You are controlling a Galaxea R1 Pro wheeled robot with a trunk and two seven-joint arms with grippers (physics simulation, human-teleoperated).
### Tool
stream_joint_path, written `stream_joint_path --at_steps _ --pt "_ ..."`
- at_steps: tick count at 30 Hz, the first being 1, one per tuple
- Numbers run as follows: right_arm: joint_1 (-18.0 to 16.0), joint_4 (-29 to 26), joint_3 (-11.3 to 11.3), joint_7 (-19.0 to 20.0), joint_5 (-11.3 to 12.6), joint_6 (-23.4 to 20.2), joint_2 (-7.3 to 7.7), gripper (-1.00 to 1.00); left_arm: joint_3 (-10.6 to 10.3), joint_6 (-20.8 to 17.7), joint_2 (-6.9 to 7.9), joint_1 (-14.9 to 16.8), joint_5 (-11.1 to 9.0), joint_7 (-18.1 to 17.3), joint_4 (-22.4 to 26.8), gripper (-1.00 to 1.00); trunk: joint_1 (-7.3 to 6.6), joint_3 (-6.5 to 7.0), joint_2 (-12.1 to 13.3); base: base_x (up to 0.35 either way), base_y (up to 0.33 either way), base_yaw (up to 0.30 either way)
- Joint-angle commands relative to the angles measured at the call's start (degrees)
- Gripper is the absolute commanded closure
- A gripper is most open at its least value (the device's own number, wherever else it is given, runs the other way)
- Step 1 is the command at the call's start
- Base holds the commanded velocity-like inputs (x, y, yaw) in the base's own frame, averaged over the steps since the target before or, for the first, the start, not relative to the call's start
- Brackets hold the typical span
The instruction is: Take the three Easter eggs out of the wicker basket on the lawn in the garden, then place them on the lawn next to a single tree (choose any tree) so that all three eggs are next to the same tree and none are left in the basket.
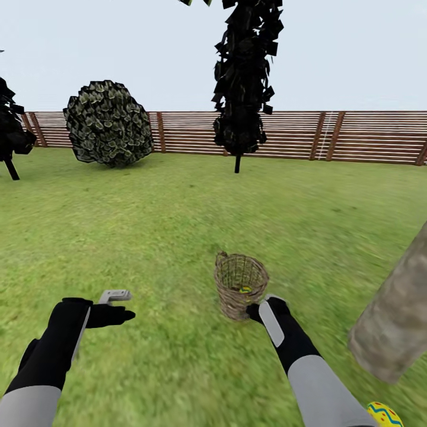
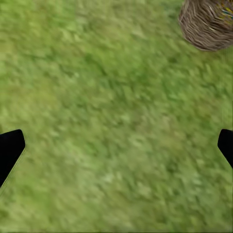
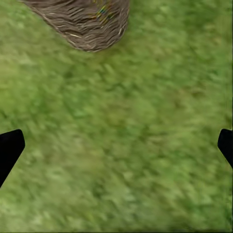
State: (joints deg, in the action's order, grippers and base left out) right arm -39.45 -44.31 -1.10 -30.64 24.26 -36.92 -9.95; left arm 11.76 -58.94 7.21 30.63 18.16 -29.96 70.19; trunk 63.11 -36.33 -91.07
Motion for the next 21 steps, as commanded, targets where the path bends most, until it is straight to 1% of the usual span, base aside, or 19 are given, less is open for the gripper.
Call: stream_joint_path --at_steps 1,3,6,16,21 --pt "-0.03 -0.38 -0.12 -1.84 0.65 -0.36 -0.05 -1.0 0.04 -0.12 0.0 0.04 0.59 -0.58 0.04 -1.0 0.02 -0.06 -0.03 0.165 0.212 0.0" --pt "-0.02 -0.63 -0.12 -3.19 0.73 -0.57 -0.05 -1.0 0.02 -0.12 -0.01 0.04 0.57 -0.61 0.04 -1.0 0.02 -0.06 -0.03 0.165 0.211 0.0" --pt "0.02 -0.73 -0.12 -3.82 0.71 -0.55 -0.05 -1.0 0.02 -0.12 -0.01 0.04 0.58 -0.62 0.04 -1.0 0.02 -0.06 -0.03 0.165 0.21 0.0" --pt "0.07 -0.58 -0.17 -4.16 0.71 -0.43 -0.05 -1.0 -0.07 -0.12 -0.02 0.03 0.56 -0.63 0.12 -1.0 0.02 -0.06 -0.03 0.17 0.2 0.0" --pt "0.07 -0.57 -0.16 -4.16 0.7 -0.08 -0.05 -1.0 -0.07 -0.07 -0.04 0.04 0.56 -0.61 0.12 -1.0 0.02 -0.06 -0.03 0.23 0.105 0.0"
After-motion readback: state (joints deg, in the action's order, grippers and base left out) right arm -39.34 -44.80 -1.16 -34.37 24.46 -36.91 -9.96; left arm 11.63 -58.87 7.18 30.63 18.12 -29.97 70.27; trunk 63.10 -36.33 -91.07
